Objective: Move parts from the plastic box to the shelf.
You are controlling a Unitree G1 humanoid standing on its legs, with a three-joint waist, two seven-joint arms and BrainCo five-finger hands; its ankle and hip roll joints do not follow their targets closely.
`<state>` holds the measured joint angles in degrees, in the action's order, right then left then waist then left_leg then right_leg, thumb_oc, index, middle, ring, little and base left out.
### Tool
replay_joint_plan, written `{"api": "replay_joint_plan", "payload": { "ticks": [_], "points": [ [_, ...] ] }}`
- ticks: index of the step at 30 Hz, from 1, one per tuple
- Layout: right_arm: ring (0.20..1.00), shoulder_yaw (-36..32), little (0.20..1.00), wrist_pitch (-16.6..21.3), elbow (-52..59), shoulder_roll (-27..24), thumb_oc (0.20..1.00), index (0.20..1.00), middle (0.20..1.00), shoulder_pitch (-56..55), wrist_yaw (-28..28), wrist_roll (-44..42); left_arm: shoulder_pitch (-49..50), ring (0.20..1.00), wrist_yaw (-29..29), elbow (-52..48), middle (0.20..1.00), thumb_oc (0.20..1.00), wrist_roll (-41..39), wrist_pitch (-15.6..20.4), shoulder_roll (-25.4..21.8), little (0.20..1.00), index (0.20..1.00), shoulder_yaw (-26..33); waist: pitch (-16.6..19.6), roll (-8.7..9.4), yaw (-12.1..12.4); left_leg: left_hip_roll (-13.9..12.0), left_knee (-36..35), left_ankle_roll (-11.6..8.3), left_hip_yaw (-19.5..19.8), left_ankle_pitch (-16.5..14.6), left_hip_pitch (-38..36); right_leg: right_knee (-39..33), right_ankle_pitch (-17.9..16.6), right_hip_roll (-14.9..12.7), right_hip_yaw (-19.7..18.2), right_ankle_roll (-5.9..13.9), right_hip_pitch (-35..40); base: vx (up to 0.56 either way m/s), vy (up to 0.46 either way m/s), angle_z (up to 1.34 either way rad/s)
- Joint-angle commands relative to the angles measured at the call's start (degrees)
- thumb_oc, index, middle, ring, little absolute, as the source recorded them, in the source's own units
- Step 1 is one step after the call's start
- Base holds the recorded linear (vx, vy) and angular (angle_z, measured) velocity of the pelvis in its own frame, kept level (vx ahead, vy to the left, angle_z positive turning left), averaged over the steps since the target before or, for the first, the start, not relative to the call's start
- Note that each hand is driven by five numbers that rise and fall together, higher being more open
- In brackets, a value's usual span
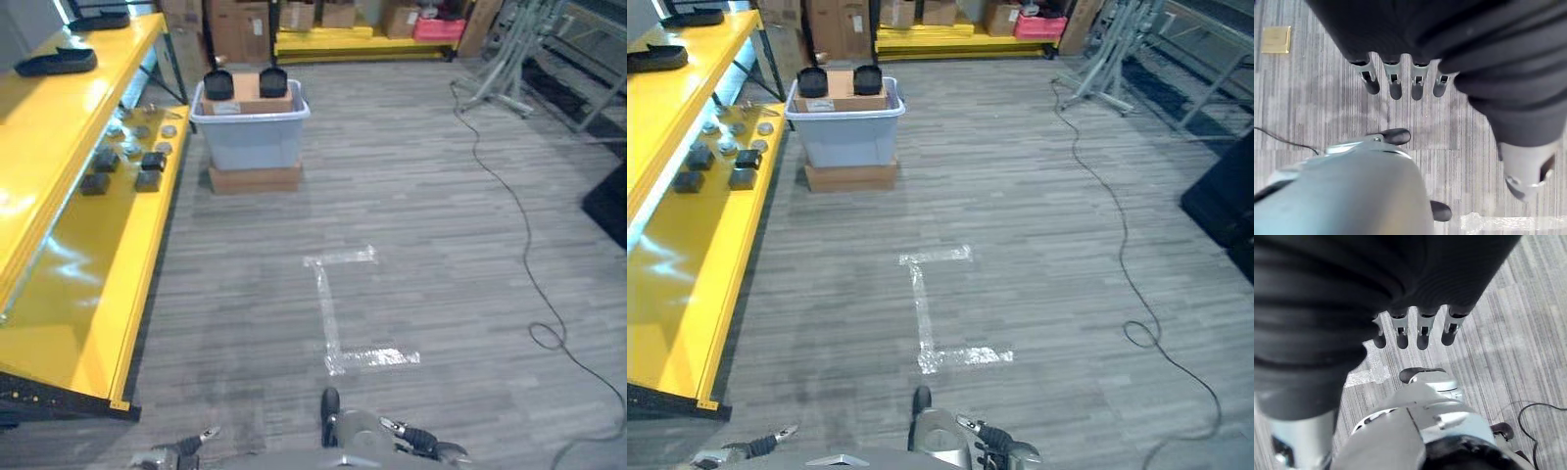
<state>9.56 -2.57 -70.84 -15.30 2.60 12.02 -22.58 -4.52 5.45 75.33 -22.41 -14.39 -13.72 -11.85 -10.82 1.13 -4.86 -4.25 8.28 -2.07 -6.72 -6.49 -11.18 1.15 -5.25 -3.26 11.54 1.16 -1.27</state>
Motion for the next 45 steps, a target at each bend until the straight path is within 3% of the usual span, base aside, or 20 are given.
{"api": "replay_joint_plan", "payload": {
  "ticks": [1, 3, 5, 9, 12, 14, 17, 20, 22, 24, 25, 27, 31, 37, 39, 41, 44, 45],
  "points": [
    [1.000, 2.0, 1.000, -1.0, -0.9, -2.6, 1.000, 1.000, 1.000, 1.8, 0.4, 0.0, -0.7, 1.000, 0.2, -0.4, 1.000, 1.000, -1.4, 1.7, 0.4, 1.000, 1.000, -0.1, -1.0, 1.06, 0.8, 1.5, 22.2, 1.80, -1.5, 3.4, 8.3, 3.0, 6.6, 0.1, -3.5, -0.52, 1.5, 0.21, -0.259, -0.22],
    [1.000, 2.1, 1.000, -1.6, -0.7, -3.3, 1.000, 1.000, 1.000, 1.7, 0.0, 0.5, -0.5, 1.000, -0.1, -1.0, 1.000, 1.000, -3.1, 2.0, 0.8, 1.000, 1.000, 0.3, -1.8, 1.44, 1.8, 0.8, 29.7, 1.61, -0.1, 5.4, 15.6, 2.4, 7.3, 0.5, -4.3, -1.80, 3.5, 0.20, -0.185, -0.05],
    [1.000, 1.9, 1.000, -1.4, -1.0, -3.7, 1.000, 1.000, 1.000, 1.6, -0.3, 0.6, -0.6, 1.000, 0.3, -1.4, 1.000, 1.000, -2.6, 1.9, 1.1, 1.000, 1.000, 0.8, -2.5, 1.39, 2.6, 0.7, 28.3, 2.39, -0.5, 4.7, 19.1, 2.1, 8.0, 0.8, -4.7, -1.97, 4.8, 0.23, -0.063, -0.20],
    [1.000, 0.9, 1.000, -1.2, -1.3, -3.6, 1.000, 1.000, 1.000, 2.2, -0.4, -1.6, 0.8, 1.000, -0.1, -0.8, 1.000, 1.000, -0.8, 3.7, 1.7, 1.000, 1.000, 0.4, -3.3, 0.46, 4.7, 4.1, 9.8, 2.51, -0.4, 5.0, 18.1, 1.4, 9.5, 2.3, -6.1, -0.62, 7.0, 0.27, 0.059, -0.32],
    [1.000, 0.9, 1.000, -0.7, -1.2, -3.9, 1.000, 1.000, 1.000, 2.0, -0.1, -1.8, 2.2, 1.000, -0.2, -0.6, 1.000, 1.000, 6.2, 6.0, 1.3, 1.000, 1.000, -0.3, -3.5, -0.17, 6.7, 5.3, -0.6, 1.12, 3.8, 8.1, 18.5, 0.9, 10.5, 3.6, -7.2, -0.21, 8.8, 0.27, 0.099, -0.28],
    [1.000, 1.0, 1.000, -0.3, -1.4, -4.2, 1.000, 1.000, 1.000, 1.8, 0.8, -1.0, 2.6, 1.000, 0.7, -0.4, 1.000, 1.000, 6.9, 6.9, 1.0, 1.000, 1.000, -1.3, -3.5, -0.28, 7.5, 5.3, -2.3, 0.54, 3.8, 8.8, 19.5, 0.6, 11.4, 3.8, -7.3, -0.22, 9.9, 0.27, 0.175, -0.07],
    [1.000, 2.1, 1.000, 0.4, -2.1, -3.6, 1.000, 1.000, 1.000, 2.2, 0.2, 0.9, 2.1, 1.000, -0.9, -0.9, 1.000, 1.000, 5.4, 5.7, 0.5, 1.000, 1.000, -1.6, -2.3, -0.04, 7.7, 5.5, -4.1, 2.13, 1.7, 6.9, 18.0, 1.8, 12.9, 3.0, -6.5, 0.25, 9.9, 0.22, 0.225, -0.14],
    [1.000, 2.6, 1.000, -0.1, -2.1, -2.5, 1.000, 1.000, 1.000, 2.5, 0.2, -2.3, 1.1, 1.000, -0.6, -0.8, 1.000, 1.000, 7.7, 5.4, -0.2, 1.000, 1.000, -2.5, -1.2, -0.09, 7.9, 6.0, -4.6, 4.17, 1.3, 5.4, 16.4, 7.2, 15.1, 2.1, -4.9, 0.69, 8.8, 0.19, 0.183, -0.05],
    [1.000, 2.8, 1.000, -0.1, -1.5, -1.8, 1.000, 1.000, 1.000, 2.4, 0.1, -1.0, 0.1, 1.000, -1.0, -0.8, 1.000, 1.000, 7.6, 6.1, -0.8, 1.000, 1.000, -3.4, -0.8, -0.36, 7.5, 6.4, -5.4, 5.84, 0.7, 4.3, 14.4, 15.0, 13.7, 0.6, -3.1, 1.79, 6.0, 0.22, 0.218, 0.05],
    [1.000, 3.6, 1.000, 0.8, -1.1, -1.1, 1.000, 1.000, 1.000, 2.1, -0.2, -1.1, -1.4, 1.000, -2.3, -1.4, 1.000, 1.000, 6.0, 6.0, -1.2, 1.000, 1.000, -3.9, -1.1, -1.39, 6.9, 6.2, -5.9, 7.37, 0.6, 3.2, 11.9, 28.8, 9.2, -1.9, -1.9, 3.93, -0.1, 0.24, 0.240, 0.03],
    [1.000, 3.8, 1.000, 0.8, -0.9, -0.9, 1.000, 1.000, 1.000, 2.2, -0.1, -1.3, -1.8, 1.000, -2.9, -1.7, 1.000, 1.000, 5.6, 5.7, -1.3, 1.000, 1.000, -4.1, -1.3, -1.50, 6.8, 6.2, -6.0, 7.55, 0.4, 2.8, 11.2, 29.5, 8.7, -2.6, -1.5, 4.15, -1.6, 0.25, 0.152, 0.09],
    [1.000, 4.4, 1.000, 1.0, -0.6, -0.3, 1.000, 1.000, 1.000, 2.3, -0.2, -0.6, -2.7, 1.000, -3.7, -2.2, 1.000, 1.000, 5.0, 5.3, -1.8, 1.000, 1.000, -4.2, -1.9, -1.73, 6.1, 5.8, -6.4, 7.31, 0.0, 2.3, 9.4, 25.5, 9.3, -2.8, -0.5, 4.14, -2.5, 0.23, 0.012, 0.11],
    [1.000, 5.0, 1.000, 0.6, -1.1, -0.2, 1.000, 1.000, 1.000, 2.2, -0.8, 0.2, -4.2, 1.000, -4.3, -3.0, 1.000, 1.000, 3.1, 4.8, -2.1, 1.000, 1.000, -3.6, -2.5, -0.69, 4.6, 6.4, -6.0, 6.50, -0.3, 0.4, 7.2, 9.2, 8.2, -2.1, -0.2, 4.03, -2.0, 0.27, -0.068, 0.03],
    [1.000, 4.8, 1.000, -1.6, -1.9, -0.6, 1.000, 1.000, 1.000, 1.5, -1.4, 3.3, -3.9, 1.000, -3.9, -2.6, 1.000, 1.000, 2.6, 2.6, -0.7, 1.000, 1.000, -4.0, -2.3, 0.31, 1.9, 8.0, -5.9, 6.23, 0.0, -3.8, 2.7, 1.5, 1.7, -1.9, -2.1, 5.56, -4.7, 0.42, -0.139, 0.08],
    [1.000, 4.5, 1.000, -3.6, -3.1, -0.6, 1.000, 1.000, 1.000, 1.3, -1.3, 5.8, -2.7, 1.000, -5.4, -1.4, 1.000, 1.000, 1.2, 1.7, 0.5, 1.000, 1.000, -3.9, -1.7, 0.22, 1.3, 7.0, -4.8, 5.40, -0.4, -5.3, 0.7, 1.4, 2.2, -1.1, -1.0, 4.01, -4.2, 0.54, -0.343, 0.30],
    [1.000, 4.6, 1.000, -4.0, -3.7, -0.6, 1.000, 1.000, 1.000, 1.5, -1.2, 5.8, -2.1, 1.000, -5.5, -1.0, 1.000, 1.000, 0.4, 1.5, 1.2, 1.000, 1.000, -3.7, -1.4, 0.21, 1.6, 6.0, -0.9, 4.45, -0.2, -3.9, 1.5, 1.1, 2.7, -0.7, -0.8, 2.88, -3.0, 0.33, -0.244, 0.25],
    [1.000, 4.3, 1.000, -1.7, -2.4, -1.2, 1.000, 1.000, 1.000, 2.3, -1.2, 4.2, -0.6, 1.000, -4.0, -0.5, 1.000, 1.000, -0.2, 2.3, 2.8, 1.000, 1.000, -3.3, -1.2, 0.21, 2.8, 4.7, 15.1, 1.75, 1.8, 2.4, 5.5, 0.8, 4.7, 0.0, -0.1, 0.40, -0.2, 0.34, -0.238, 0.11],
    [1.000, 4.3, 1.000, -1.6, -2.1, -1.2, 1.000, 1.000, 1.000, 2.4, -1.3, 4.8, -0.4, 1.000, -4.0, -0.5, 1.000, 1.000, -0.5, 2.2, 2.9, 1.000, 1.000, -3.2, -1.2, 0.20, 3.0, 4.6, 16.3, 1.48, 1.9, 3.1, 6.1, 0.7, 4.9, 0.0, -0.1, 0.17, 0.1, 0.23, -0.176, -0.05]
  ]
}}
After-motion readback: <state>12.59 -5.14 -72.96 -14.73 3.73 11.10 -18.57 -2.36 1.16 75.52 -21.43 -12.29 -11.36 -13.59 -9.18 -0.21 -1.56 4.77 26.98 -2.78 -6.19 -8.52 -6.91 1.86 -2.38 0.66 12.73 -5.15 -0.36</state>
